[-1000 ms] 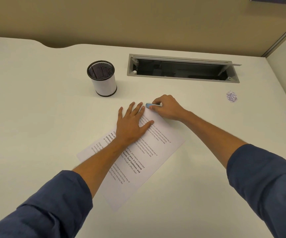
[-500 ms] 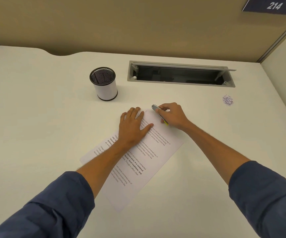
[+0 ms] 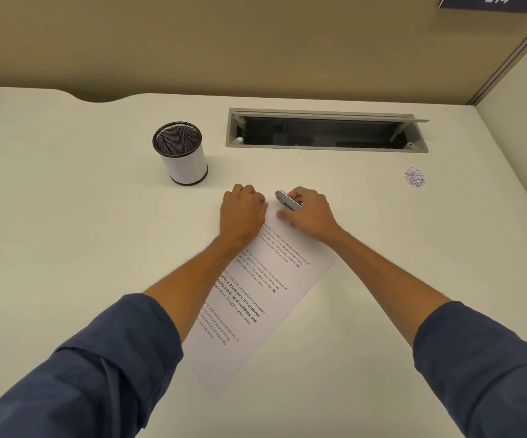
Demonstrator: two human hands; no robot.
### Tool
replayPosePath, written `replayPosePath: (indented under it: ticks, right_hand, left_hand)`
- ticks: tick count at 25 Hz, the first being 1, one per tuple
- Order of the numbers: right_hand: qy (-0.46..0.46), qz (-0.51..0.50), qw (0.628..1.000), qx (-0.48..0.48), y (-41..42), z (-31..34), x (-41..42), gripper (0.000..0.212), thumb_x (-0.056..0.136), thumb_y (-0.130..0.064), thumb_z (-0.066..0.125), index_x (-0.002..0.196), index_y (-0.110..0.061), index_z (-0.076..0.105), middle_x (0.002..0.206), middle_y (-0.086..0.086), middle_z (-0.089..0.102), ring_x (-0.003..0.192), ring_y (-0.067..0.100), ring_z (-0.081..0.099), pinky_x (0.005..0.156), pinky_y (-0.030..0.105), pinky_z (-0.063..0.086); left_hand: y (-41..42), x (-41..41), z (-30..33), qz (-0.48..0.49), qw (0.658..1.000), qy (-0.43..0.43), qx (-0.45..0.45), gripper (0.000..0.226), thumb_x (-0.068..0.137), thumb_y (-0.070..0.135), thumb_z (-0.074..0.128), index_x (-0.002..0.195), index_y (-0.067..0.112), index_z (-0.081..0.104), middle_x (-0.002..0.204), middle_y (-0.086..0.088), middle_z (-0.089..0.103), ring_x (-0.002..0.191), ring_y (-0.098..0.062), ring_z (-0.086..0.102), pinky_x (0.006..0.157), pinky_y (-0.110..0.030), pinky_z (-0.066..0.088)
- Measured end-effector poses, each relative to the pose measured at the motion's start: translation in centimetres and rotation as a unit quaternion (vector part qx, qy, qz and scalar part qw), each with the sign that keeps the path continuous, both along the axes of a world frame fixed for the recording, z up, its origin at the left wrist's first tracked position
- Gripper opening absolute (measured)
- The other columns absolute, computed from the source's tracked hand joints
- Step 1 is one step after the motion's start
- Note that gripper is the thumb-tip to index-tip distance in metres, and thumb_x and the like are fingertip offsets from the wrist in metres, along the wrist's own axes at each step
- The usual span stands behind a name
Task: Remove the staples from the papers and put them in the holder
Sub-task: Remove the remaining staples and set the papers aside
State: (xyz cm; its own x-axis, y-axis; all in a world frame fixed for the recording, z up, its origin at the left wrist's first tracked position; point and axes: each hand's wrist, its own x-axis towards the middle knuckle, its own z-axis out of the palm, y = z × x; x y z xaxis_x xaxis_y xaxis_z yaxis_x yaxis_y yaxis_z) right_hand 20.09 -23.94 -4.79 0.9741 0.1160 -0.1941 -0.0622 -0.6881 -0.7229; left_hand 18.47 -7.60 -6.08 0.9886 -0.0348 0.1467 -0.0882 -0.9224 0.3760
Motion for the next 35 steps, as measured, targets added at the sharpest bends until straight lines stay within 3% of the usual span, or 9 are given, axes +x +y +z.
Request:
replayPosePath:
  ticks: [6,9,11,13,16,27,29,32,35]
  right_hand:
    - [-0.027,-0.003,0.999,-0.043,0.3,-0.3,-0.4,0.035,0.07,-0.032,0.075,0.101,-0.02,0.062,0.094,-0.002,0.066,0.087,0.023,0.061,0.076,0.038,0.051]
    - [-0.029,-0.015,0.999,-0.04,0.4,-0.3,-0.5,0.037,0.07,-0.033,0.076,0.102,-0.019,0.061,0.096,0.0,0.067,0.088,0.023,0.06,0.077,0.037,0.05]
    - [-0.028,-0.021,0.999,-0.04,0.4,-0.3,-0.6,0.038,0.071,-0.033,0.076,0.103,-0.018,0.061,0.097,0.0,0.066,0.089,0.023,0.059,0.077,0.037,0.05]
    - [-0.03,-0.022,0.999,-0.038,0.4,-0.3,-0.7,0.038,0.071,-0.034,0.076,0.102,-0.019,0.06,0.096,-0.001,0.066,0.089,0.023,0.059,0.077,0.038,0.05]
    - [-0.028,-0.023,0.999,-0.038,0.4,-0.3,-0.7,0.038,0.071,-0.035,0.075,0.103,-0.02,0.06,0.096,-0.001,0.065,0.09,0.023,0.059,0.076,0.036,0.049]
    - [-0.053,-0.019,0.998,-0.026,0.4,0.3,-0.9,0.03,0.078,-0.026,0.07,0.106,-0.015,0.067,0.102,0.003,0.069,0.098,0.023,0.061,0.08,0.033,0.046]
    - [-0.078,-0.022,0.996,-0.022,0.6,0.7,-1.0,0.025,0.079,-0.023,0.068,0.098,-0.007,0.069,0.098,0.009,0.068,0.094,0.026,0.06,0.081,0.039,0.046]
    - [-0.091,-0.039,0.995,-0.03,0.9,1.1,-0.6,0.023,0.08,-0.026,0.064,0.086,-0.005,0.068,0.081,0.013,0.065,0.076,0.029,0.057,0.066,0.041,0.045]
    - [-0.089,-0.073,0.993,-0.021,1.0,1.5,0.8,0.03,0.082,-0.027,0.061,0.061,-0.008,0.049,0.054,0.002,0.044,0.053,0.021,0.038,0.052,0.032,0.029]
  left_hand:
    - [-1.4,0.4,2.0,0.011,0.993,0.064,0.103,0.019,0.095,0.009,0.046,0.092,0.003,0.063,0.102,-0.013,0.063,0.096,-0.031,0.056,0.07,-0.035,0.034]
    - [-2.3,0.4,3.2,0.028,0.987,0.099,0.122,0.012,0.092,0.005,0.049,0.081,0.009,0.05,0.1,-0.014,0.063,0.083,-0.027,0.053,0.065,-0.034,0.032]
    - [-2.8,0.4,3.7,0.027,0.983,0.123,0.133,0.005,0.093,0.006,0.051,0.093,0.007,0.056,0.108,-0.014,0.062,0.091,-0.029,0.057,0.068,-0.032,0.033]
    - [-3.1,0.6,3.9,0.026,0.979,0.141,0.145,0.015,0.094,0.008,0.053,0.108,0.005,0.057,0.115,-0.014,0.06,0.104,-0.032,0.059,0.072,-0.033,0.035]
    - [-3.3,1.0,4.2,0.027,0.975,0.156,0.156,0.019,0.093,0.01,0.056,0.112,0.006,0.056,0.118,-0.014,0.06,0.108,-0.032,0.059,0.073,-0.033,0.037]
    - [-1.3,-0.1,2.5,0.055,0.989,0.119,0.064,0.015,0.097,0.013,0.044,0.102,0.002,0.053,0.111,-0.016,0.057,0.098,-0.037,0.057,0.069,-0.036,0.032]
    - [-1.0,-0.2,2.0,0.058,0.992,0.108,0.044,0.017,0.097,0.014,0.042,0.102,0.002,0.053,0.109,-0.016,0.056,0.096,-0.037,0.056,0.068,-0.037,0.032]
    - [-0.7,-0.3,1.4,0.066,0.993,0.094,0.011,0.017,0.097,0.016,0.041,0.097,0.003,0.053,0.105,-0.014,0.057,0.091,-0.036,0.055,0.068,-0.037,0.034]
    - [-0.3,-0.4,1.0,0.074,0.994,0.082,-0.026,0.022,0.097,0.023,0.044,0.097,0.004,0.056,0.104,-0.011,0.06,0.091,-0.034,0.055,0.073,-0.039,0.041]
